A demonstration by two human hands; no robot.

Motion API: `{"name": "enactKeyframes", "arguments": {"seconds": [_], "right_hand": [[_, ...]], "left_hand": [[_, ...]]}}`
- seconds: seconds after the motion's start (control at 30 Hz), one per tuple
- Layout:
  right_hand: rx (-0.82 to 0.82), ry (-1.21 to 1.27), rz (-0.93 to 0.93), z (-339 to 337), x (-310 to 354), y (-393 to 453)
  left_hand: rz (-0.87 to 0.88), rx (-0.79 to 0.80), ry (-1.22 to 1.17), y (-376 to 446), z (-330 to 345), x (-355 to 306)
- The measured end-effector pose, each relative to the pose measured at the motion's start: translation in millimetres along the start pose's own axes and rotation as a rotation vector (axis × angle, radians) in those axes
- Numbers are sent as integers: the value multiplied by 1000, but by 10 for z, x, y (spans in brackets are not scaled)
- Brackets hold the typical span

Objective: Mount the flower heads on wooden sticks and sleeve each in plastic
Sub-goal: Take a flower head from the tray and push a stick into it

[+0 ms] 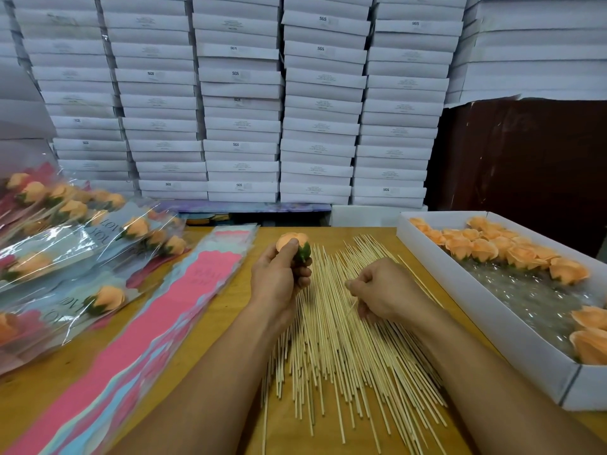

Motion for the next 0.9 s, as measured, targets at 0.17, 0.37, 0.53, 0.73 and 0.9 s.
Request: {"name": "enactKeyframes", "arguments": {"seconds": [0.17,0.37,0.53,0.73,0.9], "right_hand": [[-62,-321,145,-209,-6,26],[4,49,223,-426,-76,52],[154,-5,101,-561,-142,-2],[548,-160,56,-559,24,-152],[735,-57,6,-426,130,-241]], "left_hand": [[-26,-4,-20,13,-5,-3],[-217,-42,-242,29,-43,-16],[-260,-62,-357,93,-90,-23],[-266,-111,-513,205,-144,-48],[-194,-274,-245,189,-143,2]]}}
Point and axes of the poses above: each hand's wrist, its own y-axis towards the middle knuckle, its own z-axis out of the palm, x = y × z, the point moved 1 cm from there along y, towards the middle knuckle, and after that the axes turned 10 degrees about y, right-handed, at the moved point
